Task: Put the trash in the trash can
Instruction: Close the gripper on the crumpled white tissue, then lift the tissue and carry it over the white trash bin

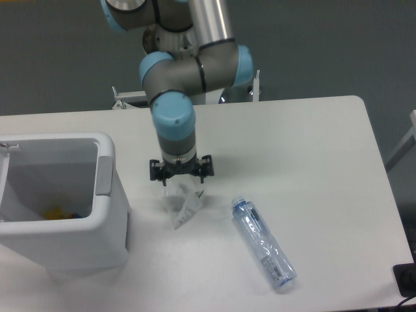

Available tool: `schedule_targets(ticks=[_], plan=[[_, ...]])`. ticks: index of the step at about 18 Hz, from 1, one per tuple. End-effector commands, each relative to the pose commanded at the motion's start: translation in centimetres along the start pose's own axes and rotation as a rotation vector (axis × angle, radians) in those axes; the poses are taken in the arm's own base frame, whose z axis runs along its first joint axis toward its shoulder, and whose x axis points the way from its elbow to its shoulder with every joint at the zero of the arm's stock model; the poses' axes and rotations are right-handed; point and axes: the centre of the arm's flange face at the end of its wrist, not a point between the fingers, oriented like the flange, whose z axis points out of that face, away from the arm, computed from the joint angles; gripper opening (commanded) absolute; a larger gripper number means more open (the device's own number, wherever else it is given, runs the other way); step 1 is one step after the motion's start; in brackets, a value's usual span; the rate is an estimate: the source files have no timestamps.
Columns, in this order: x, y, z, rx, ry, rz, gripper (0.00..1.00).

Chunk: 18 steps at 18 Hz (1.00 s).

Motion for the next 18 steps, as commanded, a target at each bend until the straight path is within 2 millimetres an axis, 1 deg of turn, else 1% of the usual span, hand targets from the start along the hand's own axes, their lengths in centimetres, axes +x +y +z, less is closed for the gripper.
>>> schedule_targets(ticks=[1, 2, 3, 5, 6, 7, 12, 14, 15, 17, 18], plan=[[-0.1, 0.1, 0.1, -0.006, -0.022, 0.002, 0.98], [-0.3, 0.1, 0.1, -0.009, -0.039, -0.001, 0.88], [-0.4, 0.2, 0.0, -0.009, -0.047, -0.002, 0.72], [-0.4, 0.2, -0.1, -0.009, -0.053, -0.002, 0.43], [-0.4, 0.2, -0.2, -0.009, -0.053, -0.003, 0.20], [-0.4, 0.2, -0.3, -0.007, -0.053, -0.002, 0.00], [-0.7, 0.0, -1.4, 0.014, -0.054, -0.003, 0.00], [-1.0, -0.1, -2.4, 0.032, -0.057, -0.005, 0.00], [-1.3, -0.4, -3.3, 0.052, -0.059, -0.006, 0.00], [-2.8, -2.1, -9.3, 0.173, -0.052, -0.042, 0.00], [-2.9, -2.5, -11.1, 0.213, -0.043, -0.047, 0.00]])
